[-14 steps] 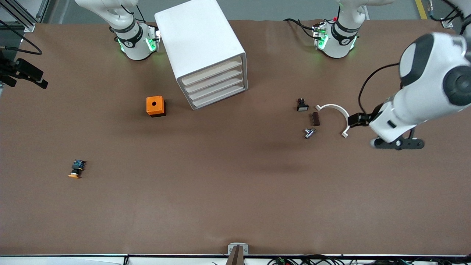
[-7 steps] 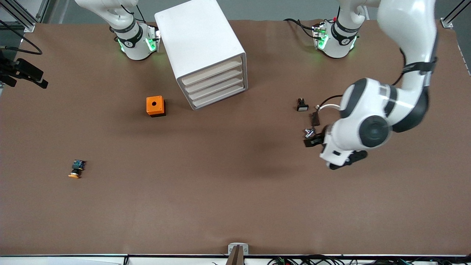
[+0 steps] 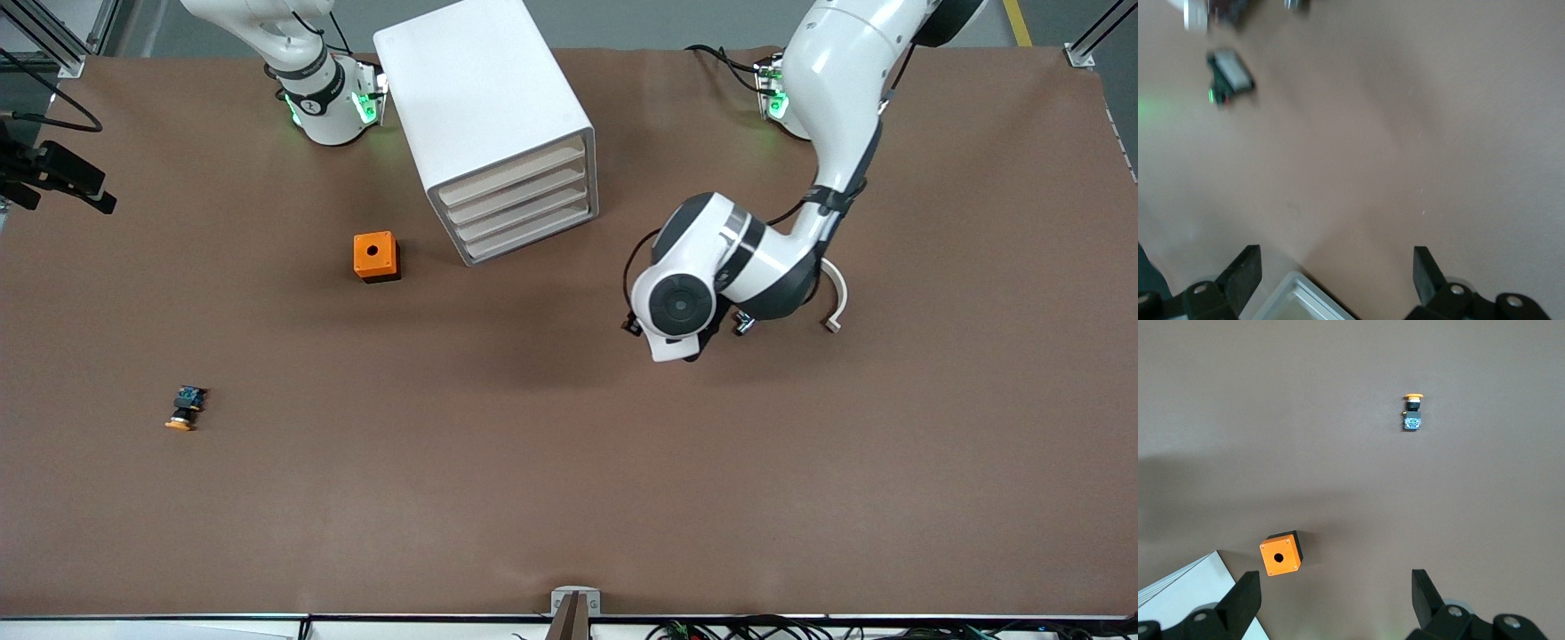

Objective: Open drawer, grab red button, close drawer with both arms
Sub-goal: 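Grasp the drawer front with the left gripper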

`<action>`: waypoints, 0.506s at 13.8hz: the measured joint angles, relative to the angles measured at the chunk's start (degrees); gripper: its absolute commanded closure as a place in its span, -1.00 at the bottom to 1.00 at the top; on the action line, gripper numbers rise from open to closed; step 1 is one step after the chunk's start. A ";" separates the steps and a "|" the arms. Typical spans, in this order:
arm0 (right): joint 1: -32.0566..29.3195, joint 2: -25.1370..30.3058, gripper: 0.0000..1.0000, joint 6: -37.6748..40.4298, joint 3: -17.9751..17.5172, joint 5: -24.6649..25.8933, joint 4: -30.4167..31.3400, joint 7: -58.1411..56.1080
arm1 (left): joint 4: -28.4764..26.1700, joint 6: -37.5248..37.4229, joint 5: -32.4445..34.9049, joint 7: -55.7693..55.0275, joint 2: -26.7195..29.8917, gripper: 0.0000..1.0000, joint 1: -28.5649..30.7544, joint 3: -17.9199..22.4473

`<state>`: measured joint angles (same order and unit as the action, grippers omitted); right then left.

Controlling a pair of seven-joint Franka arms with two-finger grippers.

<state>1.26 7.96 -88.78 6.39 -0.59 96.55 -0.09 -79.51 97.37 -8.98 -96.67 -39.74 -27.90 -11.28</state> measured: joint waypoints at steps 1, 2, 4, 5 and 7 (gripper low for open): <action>0.00 0.00 -1.00 0.00 0.00 0.00 0.00 0.00 | 0.02 0.42 -1.96 -2.96 -0.84 -1.00 -0.91 0.02; 0.00 0.00 -1.00 0.00 0.00 0.00 0.00 0.00 | 0.03 0.58 -4.33 -6.00 -1.44 -0.99 -1.54 0.04; 0.00 0.00 -1.00 0.00 0.00 0.00 0.00 0.00 | 0.04 0.60 -9.20 -13.78 -2.02 -0.96 -2.16 0.08; 0.00 0.00 -1.00 0.00 0.00 0.00 0.00 0.00 | 0.04 0.60 -11.79 -18.05 -2.20 -0.95 -2.33 0.09; 0.00 0.00 -1.00 0.03 0.00 0.00 0.00 0.00 | 0.00 0.57 -18.55 -24.58 -2.83 -0.87 -2.41 0.11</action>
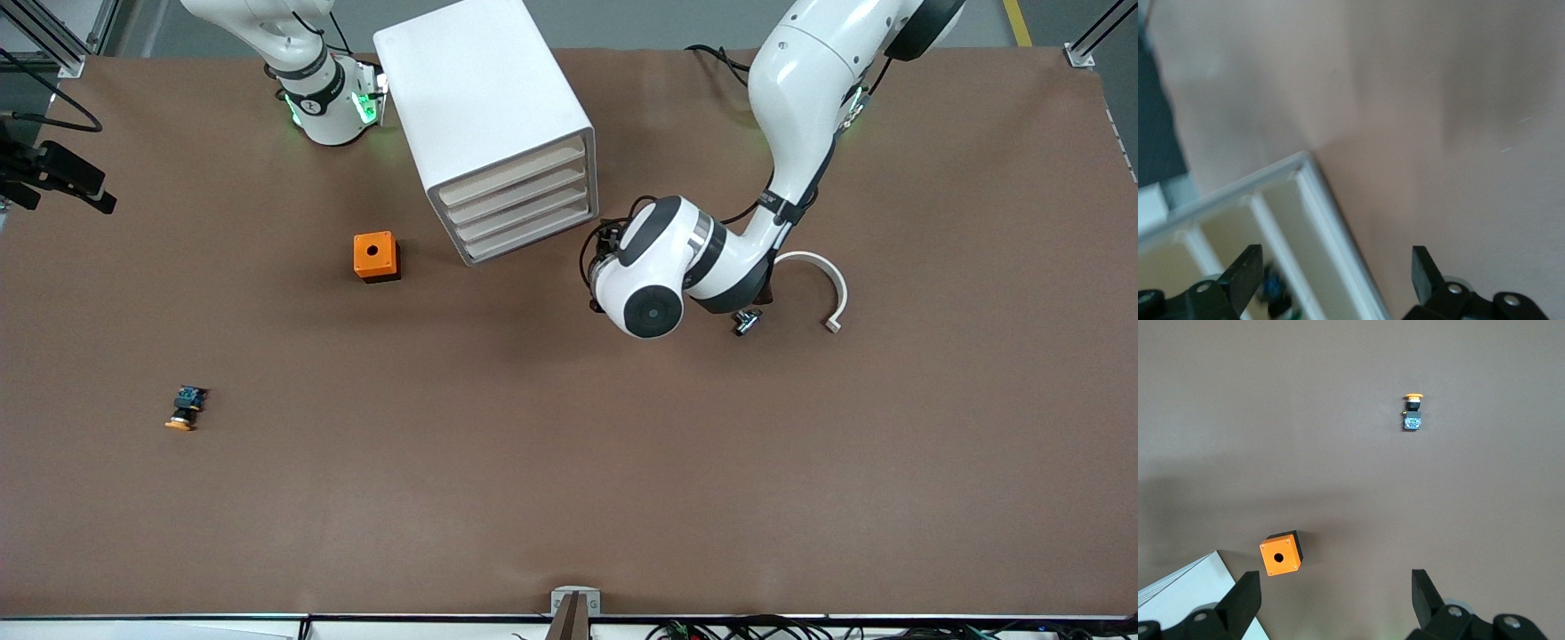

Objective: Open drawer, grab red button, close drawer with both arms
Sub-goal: 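Grasp the drawer front with the left gripper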

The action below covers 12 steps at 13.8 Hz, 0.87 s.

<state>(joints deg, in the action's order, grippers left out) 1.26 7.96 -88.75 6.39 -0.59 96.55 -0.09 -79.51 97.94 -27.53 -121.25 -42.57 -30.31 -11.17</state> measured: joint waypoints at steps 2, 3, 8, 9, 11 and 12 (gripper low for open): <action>0.00 0.00 -1.00 0.10 0.00 0.00 -0.01 0.00 | -0.10 -0.06 -5.19 -5.66 -0.88 -0.69 -0.02 0.03; 0.00 0.00 -1.00 0.19 0.00 0.00 -0.04 0.00 | -0.12 -0.07 -7.50 -8.68 -1.41 -0.55 -0.07 0.03; 0.00 0.00 -1.00 0.32 0.00 0.00 -0.08 0.00 | -0.16 -1.16 -18.33 -18.80 -3.66 -0.27 -0.22 0.04; 0.00 0.00 -1.00 0.37 0.00 0.00 -0.11 0.00 | -0.16 -1.88 -20.03 -19.15 -4.06 -0.23 -0.34 0.03; 0.00 -0.04 -1.00 0.54 0.00 0.00 -0.12 0.00 | -0.17 -2.99 -22.82 -19.33 -4.73 -0.23 -0.97 0.02; 0.00 -0.21 -1.00 0.57 0.00 0.00 -0.10 0.00 | -0.17 -3.34 -24.03 -19.35 -4.95 -0.22 -1.34 0.02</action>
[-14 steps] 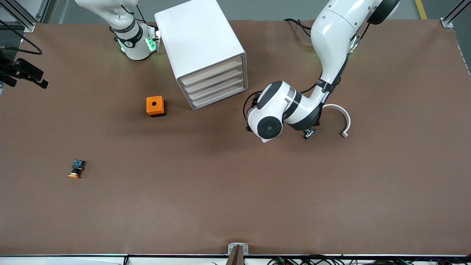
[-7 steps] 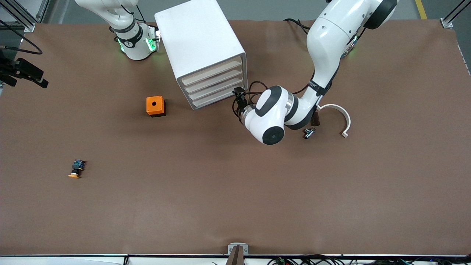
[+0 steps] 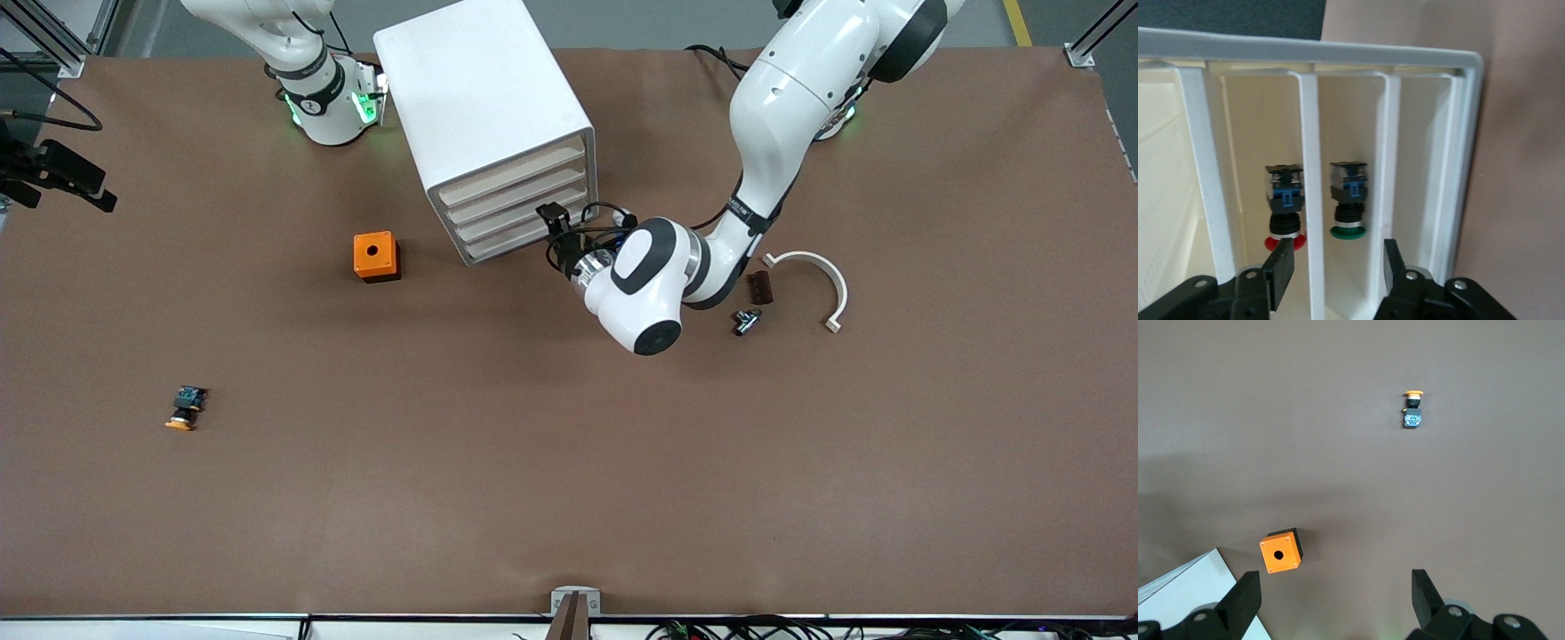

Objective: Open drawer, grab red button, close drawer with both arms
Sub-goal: 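Grasp the drawer front with the left gripper, then pull the drawer open with the left gripper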

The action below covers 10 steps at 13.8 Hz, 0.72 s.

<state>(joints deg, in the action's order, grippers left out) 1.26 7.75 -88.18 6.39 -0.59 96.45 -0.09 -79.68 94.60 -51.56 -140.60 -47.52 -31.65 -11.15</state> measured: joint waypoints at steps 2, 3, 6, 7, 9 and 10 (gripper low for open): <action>0.01 -0.98 -1.00 -0.04 -0.01 0.00 -0.05 -0.02 | -0.01 -0.40 -1.87 -0.01 -0.39 -0.15 -1.26 -0.01; 0.01 -1.60 -1.00 -0.11 -0.01 0.00 -0.15 -0.03 | -0.02 -0.40 -2.44 -0.01 -0.66 -0.01 -2.02 -0.02; 0.01 -3.81 -1.00 -0.38 -0.01 0.06 -0.61 -0.03 | -0.05 -0.40 -2.89 -0.01 -1.68 0.48 -3.68 -0.01; 0.01 -4.84 -1.00 -0.40 -0.01 0.08 -0.76 -0.03 | -0.05 -0.40 -2.95 -0.01 -2.11 0.91 -4.15 -0.01; -0.01 -7.04 -1.00 -0.49 0.06 0.23 -0.97 -0.03 | -0.05 -0.41 -3.13 -0.01 -2.77 0.99 -4.80 -0.01; -0.06 -8.02 -1.00 -0.62 0.14 0.32 -1.10 -0.03 | 0.12 -0.93 -3.68 -0.01 -2.75 1.00 -4.80 -0.02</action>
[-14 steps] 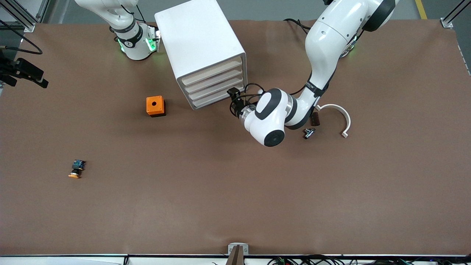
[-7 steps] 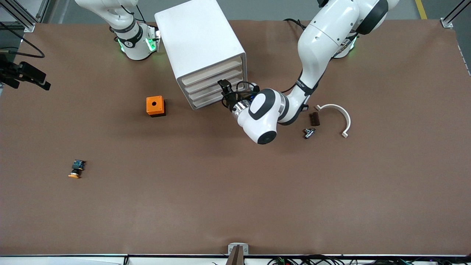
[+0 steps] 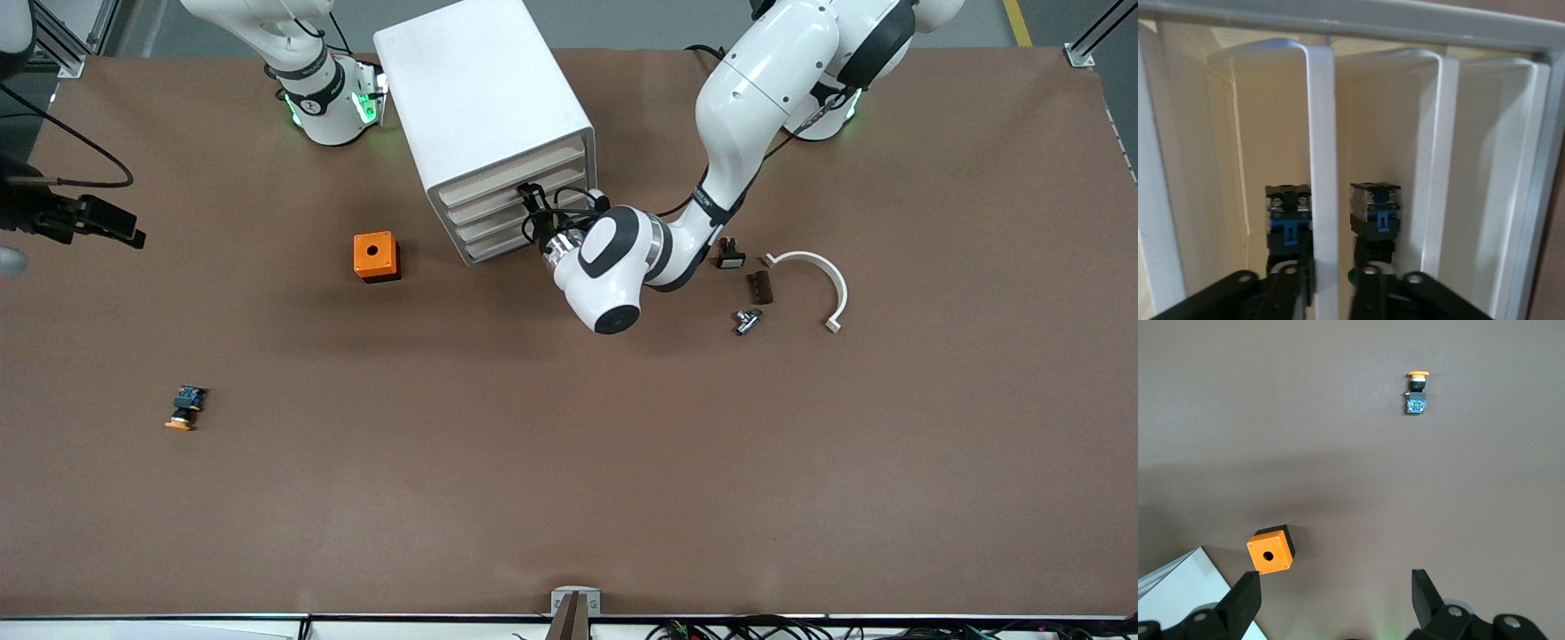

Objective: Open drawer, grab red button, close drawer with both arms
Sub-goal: 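Pull the drawer open with the left gripper, then reach the right gripper into the drawer while the left gripper withdraws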

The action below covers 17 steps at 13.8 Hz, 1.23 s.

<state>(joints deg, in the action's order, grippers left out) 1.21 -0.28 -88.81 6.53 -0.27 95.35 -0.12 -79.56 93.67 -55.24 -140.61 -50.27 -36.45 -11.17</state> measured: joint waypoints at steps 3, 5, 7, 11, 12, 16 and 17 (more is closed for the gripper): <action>-0.31 -2.47 -1.00 -0.09 0.30 0.17 -0.24 0.00 | 0.16 -0.20 0.00 0.00 -0.01 1.00 0.14 0.22; -0.55 -4.00 -1.00 -0.42 0.49 0.18 -0.46 0.00 | 0.51 -0.21 0.00 0.02 0.01 0.99 1.60 0.59; -0.32 -5.68 -0.99 -0.46 0.38 0.21 -0.94 0.02 | 1.50 -0.20 0.12 0.72 0.02 0.97 4.96 1.12; 4.13 -6.56 -1.00 0.53 -0.23 0.23 -1.61 13.40 | 3.04 0.41 0.25 6.53 0.00 0.75 12.74 1.49; 6.57 -6.55 -1.00 0.62 -0.41 0.21 -1.72 19.21 | 3.13 0.91 0.24 7.92 0.00 0.46 13.85 1.44; 18.86 -6.60 -1.00 -1.67 -0.98 -0.37 -1.79 43.20 | 3.73 3.77 0.21 12.25 0.00 -0.89 15.75 1.54; 21.54 -6.73 -1.00 -3.00 -1.05 -0.80 -1.69 48.29 | 3.97 3.77 0.21 12.46 0.01 -0.97 16.21 1.59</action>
<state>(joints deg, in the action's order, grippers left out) 22.75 -7.00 -91.81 5.48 -1.07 93.66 48.17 -75.59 97.44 -55.03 -128.15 -50.27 -20.24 -9.57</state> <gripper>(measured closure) 0.000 0.498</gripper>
